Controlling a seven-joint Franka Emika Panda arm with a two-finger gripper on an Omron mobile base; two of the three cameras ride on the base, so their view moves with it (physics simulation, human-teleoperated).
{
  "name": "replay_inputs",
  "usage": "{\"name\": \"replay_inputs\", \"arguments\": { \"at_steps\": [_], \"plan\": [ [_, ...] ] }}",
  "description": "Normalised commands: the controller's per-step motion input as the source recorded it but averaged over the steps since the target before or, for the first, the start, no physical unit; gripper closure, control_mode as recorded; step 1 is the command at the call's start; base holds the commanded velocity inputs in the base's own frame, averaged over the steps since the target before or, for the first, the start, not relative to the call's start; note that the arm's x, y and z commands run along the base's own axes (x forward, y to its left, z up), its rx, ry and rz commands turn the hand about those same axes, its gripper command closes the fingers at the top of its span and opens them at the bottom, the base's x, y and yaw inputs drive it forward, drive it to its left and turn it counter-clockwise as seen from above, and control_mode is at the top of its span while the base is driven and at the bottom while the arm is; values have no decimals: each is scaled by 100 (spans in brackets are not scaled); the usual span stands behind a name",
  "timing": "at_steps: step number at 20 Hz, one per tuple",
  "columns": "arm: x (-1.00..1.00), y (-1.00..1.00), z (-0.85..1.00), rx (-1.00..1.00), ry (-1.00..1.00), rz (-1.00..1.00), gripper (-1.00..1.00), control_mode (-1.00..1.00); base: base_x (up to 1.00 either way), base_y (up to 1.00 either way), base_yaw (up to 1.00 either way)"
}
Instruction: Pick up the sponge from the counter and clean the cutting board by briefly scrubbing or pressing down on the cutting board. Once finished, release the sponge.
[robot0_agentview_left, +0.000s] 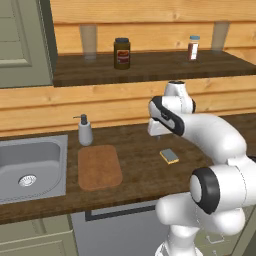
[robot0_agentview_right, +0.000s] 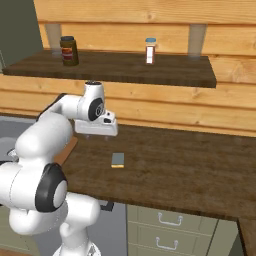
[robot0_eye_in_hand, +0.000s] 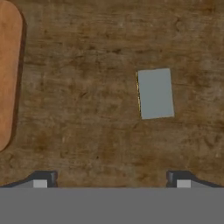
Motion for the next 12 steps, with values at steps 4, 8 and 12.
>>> {"name": "replay_inputs", "arguments": {
  "at_steps": [4, 8, 12],
  "plan": [
    [25, -6, -47, -4, 0, 0, -100, -100, 0, 0, 0],
    [4, 0, -61, -13, 0, 0, -100, -100, 0, 0, 0],
    [3, -8, -47, -4, 0, 0, -100, -100, 0, 0, 0]
  ]
}}
